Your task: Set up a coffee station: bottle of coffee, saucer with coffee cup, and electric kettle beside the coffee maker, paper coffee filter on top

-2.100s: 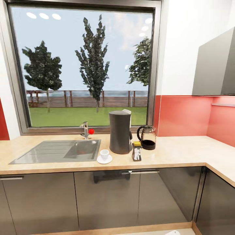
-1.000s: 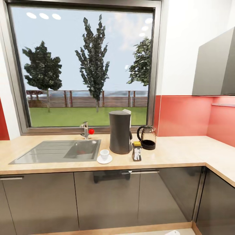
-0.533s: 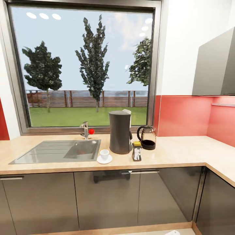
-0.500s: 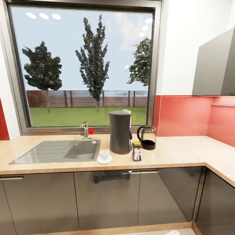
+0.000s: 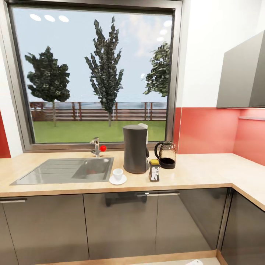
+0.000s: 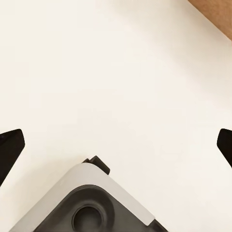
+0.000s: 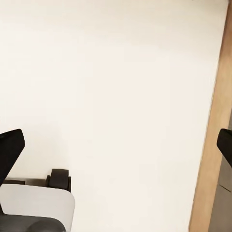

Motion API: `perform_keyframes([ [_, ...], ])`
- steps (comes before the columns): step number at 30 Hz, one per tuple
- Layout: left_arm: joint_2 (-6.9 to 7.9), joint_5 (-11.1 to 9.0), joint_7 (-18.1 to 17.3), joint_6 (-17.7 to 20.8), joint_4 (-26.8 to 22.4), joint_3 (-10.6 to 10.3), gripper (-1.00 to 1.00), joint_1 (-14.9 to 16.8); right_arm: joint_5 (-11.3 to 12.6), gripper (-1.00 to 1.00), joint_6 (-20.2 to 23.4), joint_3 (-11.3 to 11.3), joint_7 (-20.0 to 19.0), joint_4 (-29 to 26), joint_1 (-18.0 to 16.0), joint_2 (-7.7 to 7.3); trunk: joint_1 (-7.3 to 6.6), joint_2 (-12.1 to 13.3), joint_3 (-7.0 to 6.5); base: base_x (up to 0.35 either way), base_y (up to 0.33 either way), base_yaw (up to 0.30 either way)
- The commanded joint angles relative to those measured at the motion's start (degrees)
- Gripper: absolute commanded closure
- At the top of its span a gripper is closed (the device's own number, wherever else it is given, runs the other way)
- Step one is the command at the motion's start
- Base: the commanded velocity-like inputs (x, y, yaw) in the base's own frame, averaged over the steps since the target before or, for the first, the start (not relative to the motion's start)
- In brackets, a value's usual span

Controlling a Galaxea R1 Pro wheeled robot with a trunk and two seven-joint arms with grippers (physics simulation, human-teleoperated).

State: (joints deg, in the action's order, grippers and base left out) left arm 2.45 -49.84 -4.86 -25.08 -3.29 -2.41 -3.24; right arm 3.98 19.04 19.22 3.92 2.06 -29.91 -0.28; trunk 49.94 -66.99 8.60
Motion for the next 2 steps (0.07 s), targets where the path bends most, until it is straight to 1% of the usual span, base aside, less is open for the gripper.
perform_keyframes([
  [1,0.01,-0.6,-0.3,-0.1,-0.1,-0.3,-1.00,0.0,0.4,-1.00,0.1,0.4,0.1,0.0,-0.1,0.02,0.01,0.0,0.07,0.000,0.000,0.000],
  [2,0.01,-0.6,-0.3,-0.1,-0.1,-0.3,-1.00,0.0,0.4,-1.00,0.1,0.4,0.1,0.0,-0.1,0.02,0.01,0.0,0.07,0.000,0.000,0.000],
])
